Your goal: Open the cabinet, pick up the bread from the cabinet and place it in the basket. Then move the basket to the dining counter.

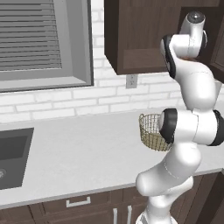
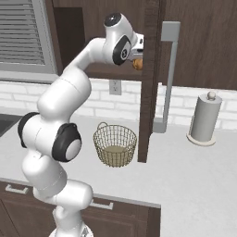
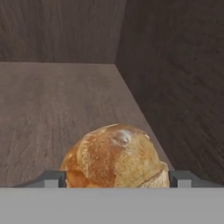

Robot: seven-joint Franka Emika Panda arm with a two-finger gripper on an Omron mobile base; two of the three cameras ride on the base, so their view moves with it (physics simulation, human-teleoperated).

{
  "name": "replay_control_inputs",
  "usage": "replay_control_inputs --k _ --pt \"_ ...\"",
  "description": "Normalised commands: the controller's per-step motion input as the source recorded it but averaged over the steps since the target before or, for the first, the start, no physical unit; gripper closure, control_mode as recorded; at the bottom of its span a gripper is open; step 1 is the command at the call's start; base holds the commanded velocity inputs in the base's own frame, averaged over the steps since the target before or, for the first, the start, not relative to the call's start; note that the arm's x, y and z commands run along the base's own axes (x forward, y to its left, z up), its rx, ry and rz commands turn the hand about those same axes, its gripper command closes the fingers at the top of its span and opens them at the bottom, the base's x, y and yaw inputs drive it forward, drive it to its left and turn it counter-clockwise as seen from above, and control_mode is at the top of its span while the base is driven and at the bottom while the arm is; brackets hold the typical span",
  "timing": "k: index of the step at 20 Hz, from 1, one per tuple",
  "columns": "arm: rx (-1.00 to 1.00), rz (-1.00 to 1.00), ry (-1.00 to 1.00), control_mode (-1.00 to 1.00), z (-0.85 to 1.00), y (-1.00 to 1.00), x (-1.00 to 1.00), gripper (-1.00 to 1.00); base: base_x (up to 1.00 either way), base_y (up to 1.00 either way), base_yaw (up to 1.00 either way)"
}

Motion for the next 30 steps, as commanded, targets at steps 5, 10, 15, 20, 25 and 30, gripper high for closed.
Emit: replay_control_inputs --k 5,10,15,20,25,30 --pt "0.00 0.00 -0.10 -1.00 -0.31 0.00 0.01 1.00 0.00 0.00 0.00" --pt "0.00 0.00 -0.15 -1.00 -0.21 0.02 -0.08 1.00 0.00 0.00 0.00" --pt "0.00 0.00 -0.17 -1.00 -0.01 0.26 -0.53 1.00 0.00 0.00 0.00" --pt "0.00 0.00 -0.14 -1.00 0.00 0.35 -0.76 1.00 0.00 0.00 0.00" --pt "0.00 0.00 -0.04 -1.00 0.16 0.32 -0.89 1.00 0.00 0.00 0.00" --pt "0.00 0.00 0.00 -1.00 0.18 0.17 -1.00 1.00 0.00 0.00 0.00"
